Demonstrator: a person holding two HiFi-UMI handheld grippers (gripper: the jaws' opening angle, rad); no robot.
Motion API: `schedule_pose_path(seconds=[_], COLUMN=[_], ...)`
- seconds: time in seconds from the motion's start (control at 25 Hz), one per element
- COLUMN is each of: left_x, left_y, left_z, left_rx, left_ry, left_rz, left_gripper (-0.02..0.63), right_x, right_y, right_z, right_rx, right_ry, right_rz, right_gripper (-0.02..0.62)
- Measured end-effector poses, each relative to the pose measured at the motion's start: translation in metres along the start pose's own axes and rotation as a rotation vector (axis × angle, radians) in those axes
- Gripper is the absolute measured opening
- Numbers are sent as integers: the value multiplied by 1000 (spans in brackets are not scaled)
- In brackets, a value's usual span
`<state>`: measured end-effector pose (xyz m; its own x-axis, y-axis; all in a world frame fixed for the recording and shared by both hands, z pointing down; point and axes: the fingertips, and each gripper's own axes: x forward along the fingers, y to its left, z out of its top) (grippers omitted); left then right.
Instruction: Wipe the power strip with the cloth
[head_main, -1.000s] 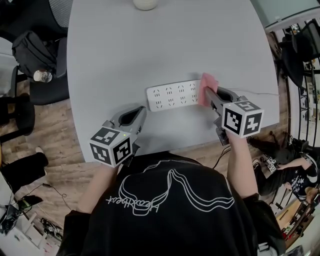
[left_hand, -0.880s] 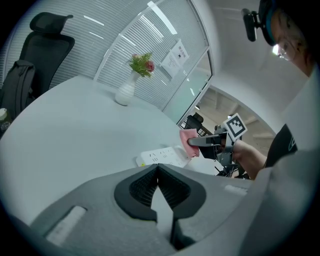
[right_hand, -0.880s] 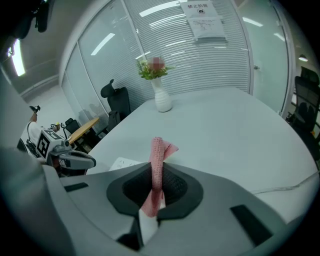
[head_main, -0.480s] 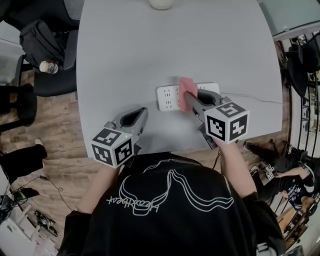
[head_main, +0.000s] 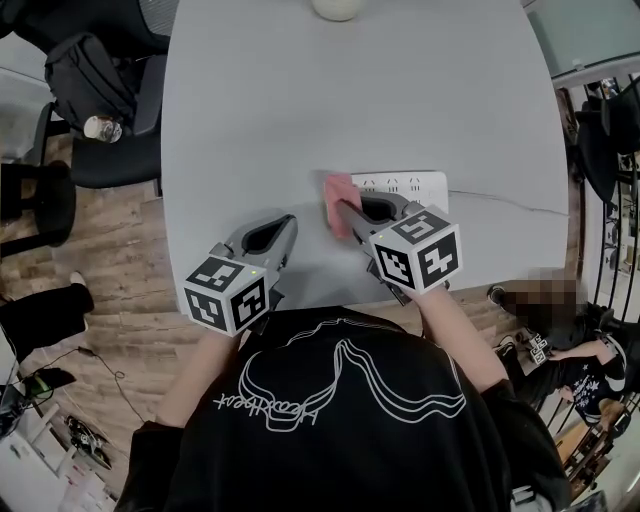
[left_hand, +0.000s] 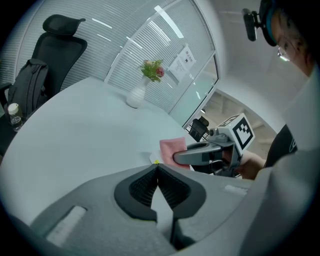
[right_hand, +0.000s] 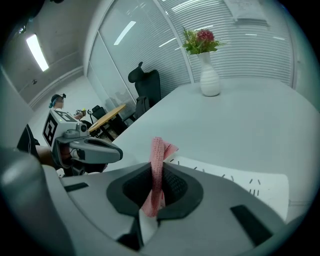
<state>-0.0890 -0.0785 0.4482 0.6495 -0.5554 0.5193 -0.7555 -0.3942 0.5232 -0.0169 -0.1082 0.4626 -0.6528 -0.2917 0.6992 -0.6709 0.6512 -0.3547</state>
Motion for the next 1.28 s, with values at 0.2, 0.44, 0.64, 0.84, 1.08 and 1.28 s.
schedule_pose_path(seconds=[0.2, 0.44, 0.64, 0.84, 1.08, 1.28], left_x=[-2, -3, -2, -3, 2, 5], left_y=[5, 5, 5, 2, -1, -4], left_z=[0, -3, -5, -5, -8, -10], left_rx=[-4, -11, -9, -6, -4, -5], left_ry=[4, 7, 14, 20, 28, 33], left_rz=[3, 7, 2, 1, -6, -12], left_gripper=[12, 12, 12, 12, 12, 12], right_x=[8, 8, 7, 1, -7, -17], right_y=[3, 0, -4, -10, -23, -37], right_z=[-3, -7, -9, -12, -16, -20], right_rx=[-12, -32, -12, 6, 29, 53], right_ry=[16, 33, 30, 26, 20, 13], right_rz=[-3, -18, -23, -37, -57, -81], right_gripper=[37, 38, 38, 38, 38, 38])
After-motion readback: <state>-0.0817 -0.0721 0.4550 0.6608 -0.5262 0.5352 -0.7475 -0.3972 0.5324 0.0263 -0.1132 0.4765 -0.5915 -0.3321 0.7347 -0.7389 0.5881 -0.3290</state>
